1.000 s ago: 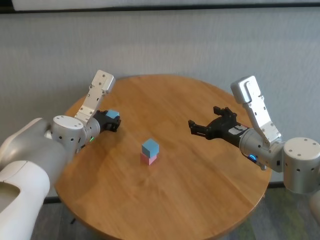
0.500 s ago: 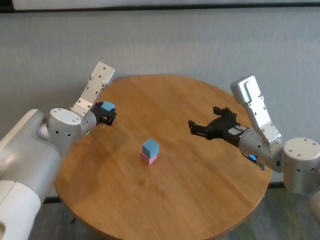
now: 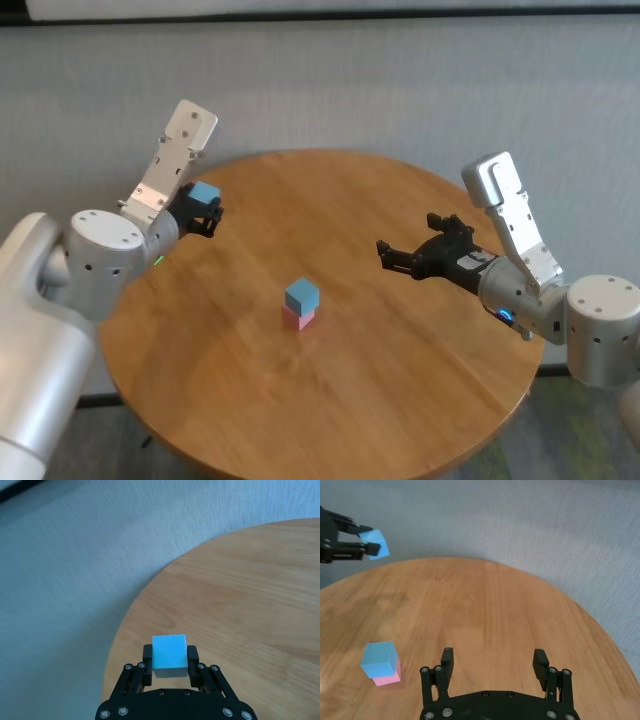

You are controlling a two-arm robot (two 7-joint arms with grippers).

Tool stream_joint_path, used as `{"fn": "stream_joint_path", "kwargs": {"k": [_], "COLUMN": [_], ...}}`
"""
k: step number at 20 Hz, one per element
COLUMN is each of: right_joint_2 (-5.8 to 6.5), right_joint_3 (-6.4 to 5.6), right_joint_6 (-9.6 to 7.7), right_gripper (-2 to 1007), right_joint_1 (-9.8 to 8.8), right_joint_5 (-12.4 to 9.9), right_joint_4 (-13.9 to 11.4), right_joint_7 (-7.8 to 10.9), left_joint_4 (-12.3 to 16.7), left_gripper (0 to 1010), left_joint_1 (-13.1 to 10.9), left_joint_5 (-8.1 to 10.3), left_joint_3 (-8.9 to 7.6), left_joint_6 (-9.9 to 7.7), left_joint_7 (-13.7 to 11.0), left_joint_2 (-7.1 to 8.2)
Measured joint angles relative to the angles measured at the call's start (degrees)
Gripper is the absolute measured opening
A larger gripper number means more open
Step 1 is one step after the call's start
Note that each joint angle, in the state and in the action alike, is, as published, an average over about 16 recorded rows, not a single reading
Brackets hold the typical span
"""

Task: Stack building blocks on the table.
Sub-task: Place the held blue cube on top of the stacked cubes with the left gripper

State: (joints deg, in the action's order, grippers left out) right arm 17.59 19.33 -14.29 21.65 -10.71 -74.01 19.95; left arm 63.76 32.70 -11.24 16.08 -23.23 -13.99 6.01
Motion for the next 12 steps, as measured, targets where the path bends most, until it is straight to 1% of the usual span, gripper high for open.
{"fn": "stream_joint_path", "kwargs": {"k": [3, 6, 8, 12], "right_joint_2": [0.0, 0.0, 0.0, 0.0], "right_joint_3": [0.0, 0.0, 0.0, 0.0], "right_joint_6": [0.0, 0.0, 0.0, 0.0], "right_gripper": [1000, 1000, 1000, 1000], "right_joint_1": [0.0, 0.0, 0.0, 0.0], "right_joint_5": [0.0, 0.0, 0.0, 0.0], "right_joint_4": [0.0, 0.0, 0.0, 0.0], "right_joint_7": [0.0, 0.0, 0.0, 0.0], "left_joint_4": [6.6, 12.2, 15.2, 19.6], "left_gripper": [417, 417, 417, 417], "left_joint_1": [-2.9, -5.3, -6.6, -8.7], "left_joint_5": [-0.4, -1.05, -1.58, -2.51], "left_joint_3": [0.07, 0.45, 0.88, 1.84], "left_joint_6": [-2.86, -5.42, -6.81, -8.7], "left_joint_7": [-0.5, -1.0, -1.3, -2.1], "left_joint_2": [0.72, 1.2, 1.33, 1.24]}}
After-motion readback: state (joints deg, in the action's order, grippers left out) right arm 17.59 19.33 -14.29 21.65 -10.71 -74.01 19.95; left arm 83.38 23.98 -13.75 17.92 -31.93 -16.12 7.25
